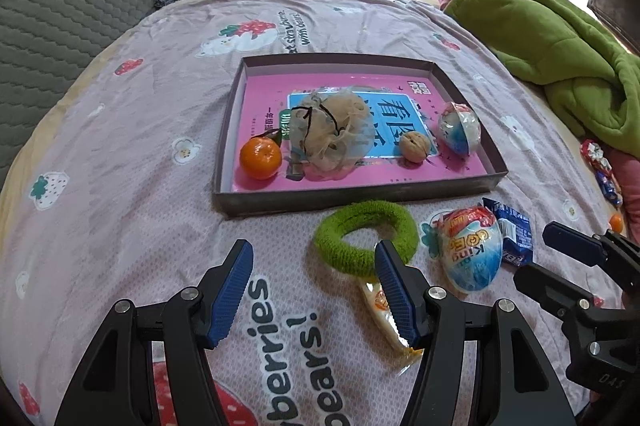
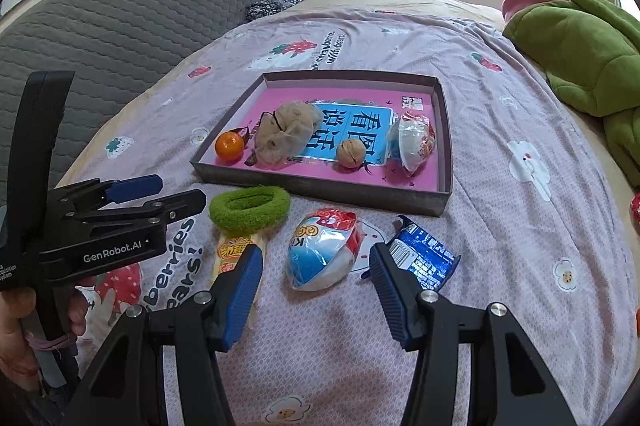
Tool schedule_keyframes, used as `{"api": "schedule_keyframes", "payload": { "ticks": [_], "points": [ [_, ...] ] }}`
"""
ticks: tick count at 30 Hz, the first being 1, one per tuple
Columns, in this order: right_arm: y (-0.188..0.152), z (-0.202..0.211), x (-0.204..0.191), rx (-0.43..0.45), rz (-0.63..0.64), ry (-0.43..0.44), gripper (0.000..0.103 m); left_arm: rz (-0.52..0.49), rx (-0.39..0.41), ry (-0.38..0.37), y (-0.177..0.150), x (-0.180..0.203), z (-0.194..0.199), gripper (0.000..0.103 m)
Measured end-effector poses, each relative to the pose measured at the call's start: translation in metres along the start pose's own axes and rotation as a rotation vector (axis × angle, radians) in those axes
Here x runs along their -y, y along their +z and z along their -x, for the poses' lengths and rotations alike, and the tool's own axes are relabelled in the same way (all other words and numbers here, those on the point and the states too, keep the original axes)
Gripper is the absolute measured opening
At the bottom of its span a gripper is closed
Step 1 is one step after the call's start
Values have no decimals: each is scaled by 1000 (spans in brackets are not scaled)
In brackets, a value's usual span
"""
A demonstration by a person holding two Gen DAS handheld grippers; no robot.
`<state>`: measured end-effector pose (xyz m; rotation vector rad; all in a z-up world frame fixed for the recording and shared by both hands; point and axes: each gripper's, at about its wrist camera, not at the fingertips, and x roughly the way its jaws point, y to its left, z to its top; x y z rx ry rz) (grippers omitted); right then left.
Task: Organize objects
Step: 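Withdraw both tools and move toward the green hair tie and Kinder egg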
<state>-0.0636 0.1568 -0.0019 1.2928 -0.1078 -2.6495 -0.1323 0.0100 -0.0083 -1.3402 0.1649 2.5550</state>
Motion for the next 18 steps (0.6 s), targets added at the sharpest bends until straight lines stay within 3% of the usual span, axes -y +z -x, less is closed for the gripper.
{"api": "schedule_keyframes", "payload": {
  "ticks": [18],
  "points": [
    [5, -33, -2, -41, -6, -46, 55, 19, -130, -46, 16, -2, -47, 65]
  ]
}}
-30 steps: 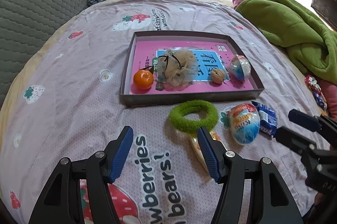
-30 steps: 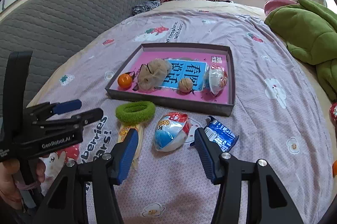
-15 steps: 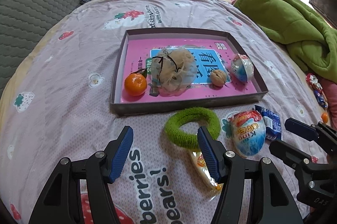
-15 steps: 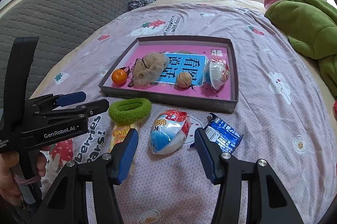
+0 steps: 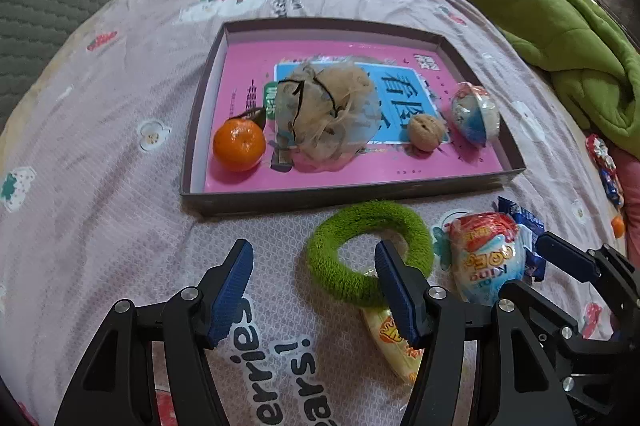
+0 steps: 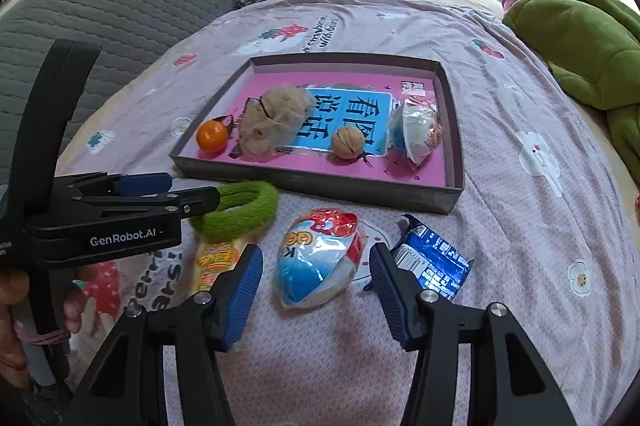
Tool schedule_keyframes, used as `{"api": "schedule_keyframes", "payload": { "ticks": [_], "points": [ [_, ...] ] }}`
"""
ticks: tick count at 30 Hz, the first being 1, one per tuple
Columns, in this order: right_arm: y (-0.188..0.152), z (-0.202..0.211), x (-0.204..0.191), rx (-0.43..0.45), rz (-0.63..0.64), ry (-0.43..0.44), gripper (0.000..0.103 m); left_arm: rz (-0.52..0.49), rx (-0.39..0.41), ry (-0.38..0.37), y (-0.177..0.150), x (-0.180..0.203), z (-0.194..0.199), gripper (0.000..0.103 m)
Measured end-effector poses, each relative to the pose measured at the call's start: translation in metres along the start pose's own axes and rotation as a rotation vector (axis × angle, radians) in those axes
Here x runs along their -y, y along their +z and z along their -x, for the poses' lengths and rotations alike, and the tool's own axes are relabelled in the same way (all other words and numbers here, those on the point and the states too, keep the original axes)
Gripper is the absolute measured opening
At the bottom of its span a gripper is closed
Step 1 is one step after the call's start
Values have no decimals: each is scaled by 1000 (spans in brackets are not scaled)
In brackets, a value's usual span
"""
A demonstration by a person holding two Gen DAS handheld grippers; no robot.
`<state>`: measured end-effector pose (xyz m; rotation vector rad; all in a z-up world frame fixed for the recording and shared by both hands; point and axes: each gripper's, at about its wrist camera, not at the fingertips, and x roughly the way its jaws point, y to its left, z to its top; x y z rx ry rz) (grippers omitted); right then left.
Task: Organize objects
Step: 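Withdraw both tools and move toward the green hair tie and Kinder egg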
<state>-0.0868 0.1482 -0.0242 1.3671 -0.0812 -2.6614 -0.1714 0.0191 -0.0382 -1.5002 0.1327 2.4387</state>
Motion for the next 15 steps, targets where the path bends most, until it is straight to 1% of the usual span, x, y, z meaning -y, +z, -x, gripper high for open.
{"api": "schedule_keyframes", "payload": {
  "ticks": [3, 15],
  "points": [
    [0, -4, -1, 7, 13, -22, 55, 9, -9, 1, 2, -1, -6, 65],
    [-1, -22, -8, -21, 63, -29, 55, 16, -89, 24, 11, -8, -38, 65]
  ]
}}
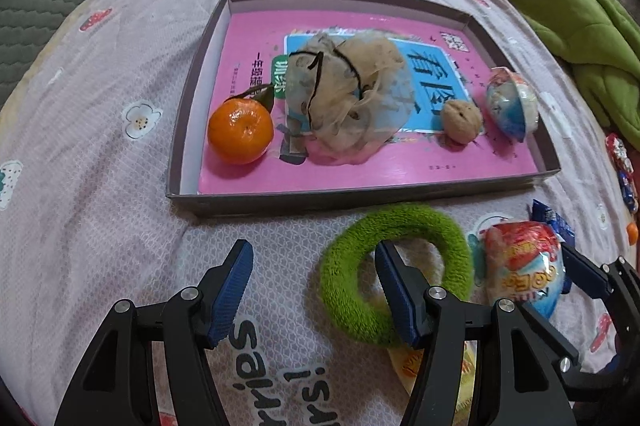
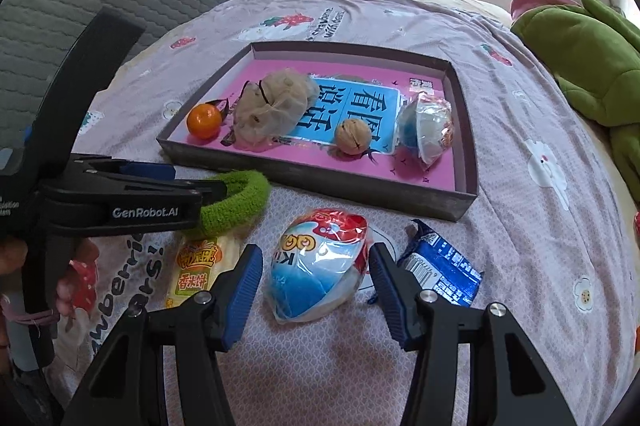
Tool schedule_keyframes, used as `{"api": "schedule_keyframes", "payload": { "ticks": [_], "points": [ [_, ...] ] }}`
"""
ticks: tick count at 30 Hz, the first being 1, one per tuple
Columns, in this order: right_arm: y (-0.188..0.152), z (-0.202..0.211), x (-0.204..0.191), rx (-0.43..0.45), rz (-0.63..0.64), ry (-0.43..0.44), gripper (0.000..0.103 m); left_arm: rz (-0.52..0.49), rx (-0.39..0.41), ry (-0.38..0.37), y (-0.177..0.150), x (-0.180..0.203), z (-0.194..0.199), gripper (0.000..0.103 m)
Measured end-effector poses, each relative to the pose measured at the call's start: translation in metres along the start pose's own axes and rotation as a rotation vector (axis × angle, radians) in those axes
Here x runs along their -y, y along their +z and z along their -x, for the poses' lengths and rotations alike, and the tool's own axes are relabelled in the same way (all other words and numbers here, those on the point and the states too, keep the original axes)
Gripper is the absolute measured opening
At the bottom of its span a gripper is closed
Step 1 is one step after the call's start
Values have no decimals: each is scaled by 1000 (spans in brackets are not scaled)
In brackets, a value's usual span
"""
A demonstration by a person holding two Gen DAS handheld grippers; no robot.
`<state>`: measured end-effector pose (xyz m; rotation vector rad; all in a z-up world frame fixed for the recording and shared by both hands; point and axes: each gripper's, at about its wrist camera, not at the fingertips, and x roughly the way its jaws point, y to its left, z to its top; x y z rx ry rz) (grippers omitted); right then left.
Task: Organize objects
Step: 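Withdraw both tools and move toward the green hair tie and Kinder egg, then close left tool on the green hair tie while right tool closes on the Kinder egg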
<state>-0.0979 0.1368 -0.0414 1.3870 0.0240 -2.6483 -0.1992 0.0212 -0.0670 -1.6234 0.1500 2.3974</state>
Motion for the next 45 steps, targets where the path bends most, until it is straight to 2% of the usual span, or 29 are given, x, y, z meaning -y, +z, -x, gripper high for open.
{"api": "schedule_keyframes", "payload": {
  "ticks": [7, 14, 19, 24, 28, 29, 32, 36, 45],
  "points": [
    [0, -9, -2, -8, 20, -40, 55, 9, -36, -3, 5, -1, -15, 65],
    [1, -13, -8, -2, 63, -64, 54, 3, -37, 7, 5, -3, -21, 67],
    [2, -14, -8, -4, 67, -60, 54, -28, -41, -11, -1, -2, -17, 53],
    [2, -13, -6, -9, 55, -49, 54, -64, -86, -56, -3, -5, -15, 52],
    [3, -12, -6, -5, 53, -49, 54, -112, -112, -54, 0, -2, -17, 48],
    [3, -13, -5, -4, 49, -46, 53, -116, -113, -55, 0, -2, -18, 43],
    [2, -10, -2, 6, 30, -31, 52, -122, -103, -58, 0, -1, -18, 15],
    [3, -3, -3, 31, 27, 7, 52, -108, -89, -79, -1, -4, -14, 14],
    [7, 14, -4, 77, 26, 16, 52, -30, 10, -144, -20, -20, 8, 13]
  ]
}}
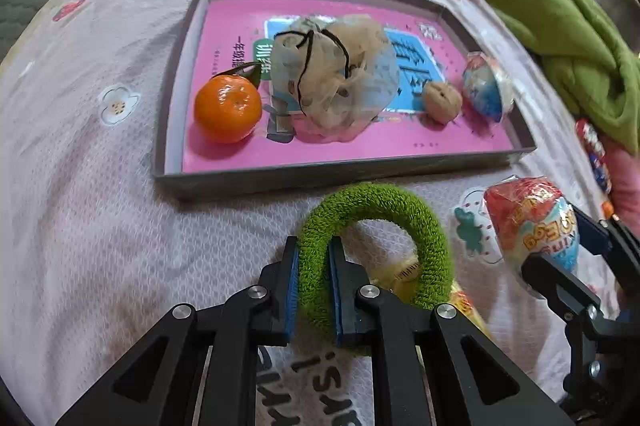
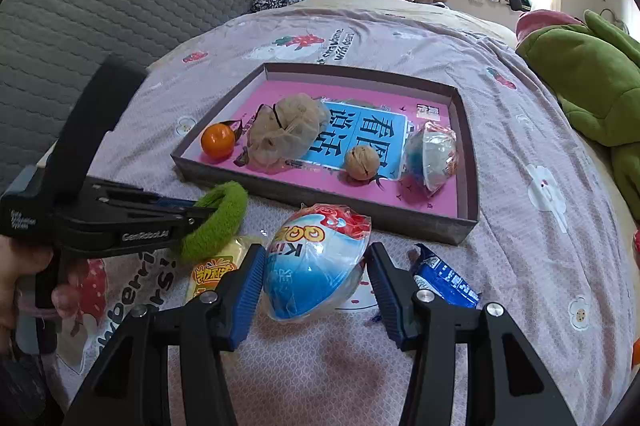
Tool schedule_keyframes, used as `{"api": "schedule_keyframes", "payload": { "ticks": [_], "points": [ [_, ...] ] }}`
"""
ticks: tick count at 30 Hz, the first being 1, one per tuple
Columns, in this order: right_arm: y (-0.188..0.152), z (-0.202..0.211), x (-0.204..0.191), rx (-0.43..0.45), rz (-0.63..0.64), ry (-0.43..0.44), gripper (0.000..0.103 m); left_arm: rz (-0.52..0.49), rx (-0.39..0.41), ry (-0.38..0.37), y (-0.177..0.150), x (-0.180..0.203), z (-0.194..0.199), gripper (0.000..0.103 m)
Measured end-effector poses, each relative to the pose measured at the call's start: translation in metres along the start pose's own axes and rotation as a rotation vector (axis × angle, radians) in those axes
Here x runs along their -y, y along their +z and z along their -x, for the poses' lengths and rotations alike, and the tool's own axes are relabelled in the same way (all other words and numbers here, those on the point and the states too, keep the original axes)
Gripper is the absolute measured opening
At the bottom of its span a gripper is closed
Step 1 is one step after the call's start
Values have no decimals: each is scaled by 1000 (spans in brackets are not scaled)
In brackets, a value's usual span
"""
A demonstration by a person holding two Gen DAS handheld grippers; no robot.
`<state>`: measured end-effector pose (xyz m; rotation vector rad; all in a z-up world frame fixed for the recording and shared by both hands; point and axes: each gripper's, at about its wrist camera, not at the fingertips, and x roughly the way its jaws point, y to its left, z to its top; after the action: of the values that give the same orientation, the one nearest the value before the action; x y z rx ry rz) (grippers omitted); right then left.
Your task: Organize objects
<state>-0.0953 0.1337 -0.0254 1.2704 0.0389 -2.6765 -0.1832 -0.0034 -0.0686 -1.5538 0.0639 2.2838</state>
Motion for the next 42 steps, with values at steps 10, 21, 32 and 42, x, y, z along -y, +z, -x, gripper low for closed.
{"api": "schedule_keyframes", "payload": {
  "ticks": [10, 21, 32, 42],
  "points": [
    [3, 13, -3, 38, -3, 20, 52, 50, 155, 16, -13, -5, 36, 13],
    [7, 35, -13, 88, 5, 67, 52, 80, 273, 15, -37, 6, 79, 13],
    [3, 71, -24, 152, 16, 56, 52, 33, 373, 56, -57, 30, 128, 13],
    [-18, 87, -26, 143, -25, 30, 52, 16, 404, 46, -69, 39, 148, 13]
  ]
}}
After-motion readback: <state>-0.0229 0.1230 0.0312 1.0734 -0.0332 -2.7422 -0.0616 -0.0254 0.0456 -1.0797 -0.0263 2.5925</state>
